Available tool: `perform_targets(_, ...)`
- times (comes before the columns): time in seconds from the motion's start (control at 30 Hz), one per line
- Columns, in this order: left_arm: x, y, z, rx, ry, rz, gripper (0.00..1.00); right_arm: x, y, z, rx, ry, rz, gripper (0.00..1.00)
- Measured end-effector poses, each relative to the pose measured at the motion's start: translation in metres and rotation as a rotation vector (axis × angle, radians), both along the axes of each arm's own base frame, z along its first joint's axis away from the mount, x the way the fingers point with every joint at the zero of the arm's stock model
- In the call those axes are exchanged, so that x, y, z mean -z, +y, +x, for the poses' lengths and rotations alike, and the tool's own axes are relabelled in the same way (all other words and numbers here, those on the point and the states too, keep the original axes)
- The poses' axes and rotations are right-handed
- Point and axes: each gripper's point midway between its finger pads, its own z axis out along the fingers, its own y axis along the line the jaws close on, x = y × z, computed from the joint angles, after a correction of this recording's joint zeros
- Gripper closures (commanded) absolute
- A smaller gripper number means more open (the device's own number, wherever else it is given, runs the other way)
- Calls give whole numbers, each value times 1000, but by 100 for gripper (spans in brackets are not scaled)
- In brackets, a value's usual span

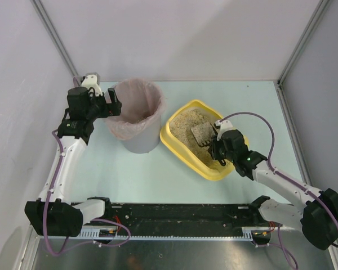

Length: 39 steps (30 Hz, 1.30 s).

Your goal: Clean the litter box

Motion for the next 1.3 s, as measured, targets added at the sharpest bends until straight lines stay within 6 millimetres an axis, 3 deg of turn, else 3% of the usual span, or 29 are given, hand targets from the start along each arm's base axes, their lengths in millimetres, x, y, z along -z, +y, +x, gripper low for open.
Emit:
perform_targets(0.83, -2, -2, 2, 7, -12, -12, 0, -15, 0, 6, 1, -50, 29, 100)
perform_targets(0.93, -2, -2, 2, 7, -12, -12, 0, -15, 4, 4, -15, -49, 29, 100)
perform_targets(1.07, -2, -2, 2, 7, -12, -12, 0, -15, -8, 12, 24, -54, 20, 100)
perform_targets(1.3, -2, -2, 2, 7, -12, -12, 0, -11, -1, 7, -7, -45, 7, 100)
